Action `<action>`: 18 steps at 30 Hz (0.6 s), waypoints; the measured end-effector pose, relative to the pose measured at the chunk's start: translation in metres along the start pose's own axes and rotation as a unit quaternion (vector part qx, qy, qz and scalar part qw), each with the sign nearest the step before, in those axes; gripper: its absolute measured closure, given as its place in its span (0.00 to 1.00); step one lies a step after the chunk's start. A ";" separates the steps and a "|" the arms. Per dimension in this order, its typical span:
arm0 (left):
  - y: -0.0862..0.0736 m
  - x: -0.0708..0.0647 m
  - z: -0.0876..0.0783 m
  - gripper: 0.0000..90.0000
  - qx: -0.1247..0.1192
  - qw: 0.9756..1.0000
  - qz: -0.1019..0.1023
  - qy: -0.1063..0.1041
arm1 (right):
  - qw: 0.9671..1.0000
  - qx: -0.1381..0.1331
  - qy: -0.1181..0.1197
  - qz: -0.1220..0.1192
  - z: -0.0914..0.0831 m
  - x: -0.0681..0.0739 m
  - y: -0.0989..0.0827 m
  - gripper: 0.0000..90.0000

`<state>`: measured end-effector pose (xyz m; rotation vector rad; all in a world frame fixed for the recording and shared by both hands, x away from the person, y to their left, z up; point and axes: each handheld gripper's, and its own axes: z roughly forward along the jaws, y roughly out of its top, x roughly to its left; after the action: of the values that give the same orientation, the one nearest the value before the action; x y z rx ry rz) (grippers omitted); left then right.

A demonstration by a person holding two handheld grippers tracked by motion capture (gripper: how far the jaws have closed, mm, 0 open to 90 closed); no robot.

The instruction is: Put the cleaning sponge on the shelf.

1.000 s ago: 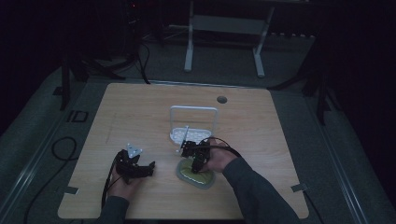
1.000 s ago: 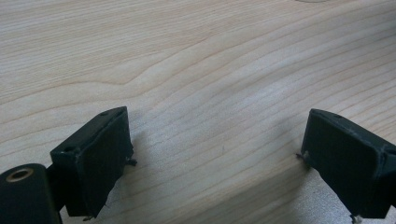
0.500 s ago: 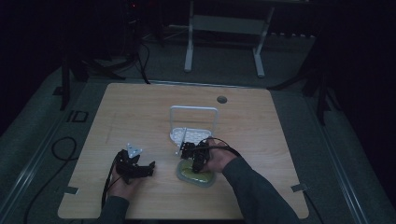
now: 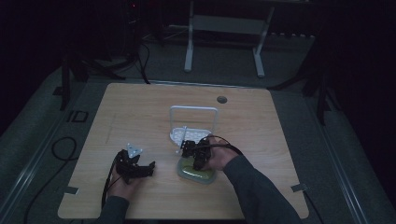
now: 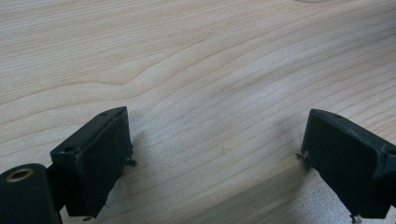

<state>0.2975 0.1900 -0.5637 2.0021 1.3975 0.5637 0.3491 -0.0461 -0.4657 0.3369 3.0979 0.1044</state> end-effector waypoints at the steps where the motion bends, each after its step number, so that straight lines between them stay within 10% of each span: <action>1: 0.000 0.000 0.000 0.09 0.000 1.000 0.000 0.000 | 1.000 -0.001 -0.002 -0.003 -0.001 0.000 0.000 0.80; 18: 0.000 0.000 0.000 0.09 0.001 1.000 0.001 0.000 | 0.999 -0.016 -0.020 -0.032 -0.015 -0.009 -0.001 0.80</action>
<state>0.2975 0.1900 -0.5636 2.0049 1.3964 0.5633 0.3574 -0.0502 -0.4505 0.2362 3.0603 0.1435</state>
